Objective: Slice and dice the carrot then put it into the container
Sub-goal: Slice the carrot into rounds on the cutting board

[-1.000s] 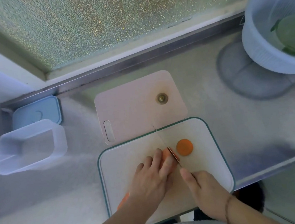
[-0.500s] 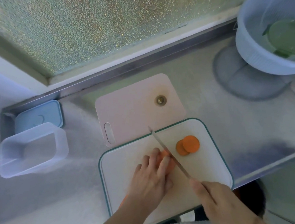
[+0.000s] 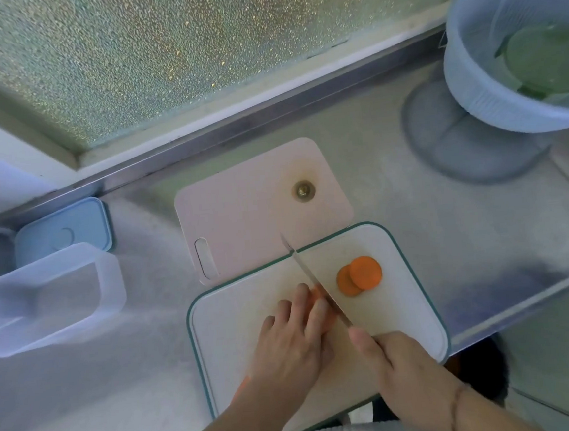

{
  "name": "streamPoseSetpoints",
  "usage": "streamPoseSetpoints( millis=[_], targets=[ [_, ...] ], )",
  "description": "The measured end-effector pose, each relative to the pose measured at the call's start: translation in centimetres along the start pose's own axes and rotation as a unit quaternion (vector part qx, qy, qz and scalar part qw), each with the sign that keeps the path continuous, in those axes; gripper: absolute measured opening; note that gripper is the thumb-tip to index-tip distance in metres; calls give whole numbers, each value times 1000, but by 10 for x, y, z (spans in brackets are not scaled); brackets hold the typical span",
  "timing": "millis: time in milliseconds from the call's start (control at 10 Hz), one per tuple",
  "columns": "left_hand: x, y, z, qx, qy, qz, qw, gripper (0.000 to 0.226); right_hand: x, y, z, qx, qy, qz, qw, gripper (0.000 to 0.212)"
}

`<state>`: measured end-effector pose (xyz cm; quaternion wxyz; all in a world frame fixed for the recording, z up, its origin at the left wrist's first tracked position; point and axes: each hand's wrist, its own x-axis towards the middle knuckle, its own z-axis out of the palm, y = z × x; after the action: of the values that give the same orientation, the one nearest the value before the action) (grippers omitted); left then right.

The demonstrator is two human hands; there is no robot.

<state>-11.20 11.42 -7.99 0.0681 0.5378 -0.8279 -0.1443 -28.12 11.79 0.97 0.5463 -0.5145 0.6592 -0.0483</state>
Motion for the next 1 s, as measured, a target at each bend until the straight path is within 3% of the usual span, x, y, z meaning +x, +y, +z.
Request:
streamPoseSetpoints(
  millis=[100,200,300,400,500,600,1000],
  targets=[
    [1,-2,1,-3,10,-3,1000,47,3,-13,-4,44,16,-55,997,57],
    [1,0,1,0,11,-10,1000,49,65,72,50,-58,63,-35,996,47],
    [-1,0,3,23,4,10,1000,49,179,151,144,6,100,-49,994,48],
    [1,-2,4,13,10,-2,1000,54,66,83,45,-8,12,39,999,52],
    [0,-2,5,13,14,-1,1000,54,15,24,12,45,6,-49,998,65],
    [1,-2,5,11,19,-2,1000,52,15,24,16,-26,19,-17,999,58],
    [1,-3,3,-12,-4,-15,1000,55,-6,28,10,45,37,-57,997,64]
  ],
)
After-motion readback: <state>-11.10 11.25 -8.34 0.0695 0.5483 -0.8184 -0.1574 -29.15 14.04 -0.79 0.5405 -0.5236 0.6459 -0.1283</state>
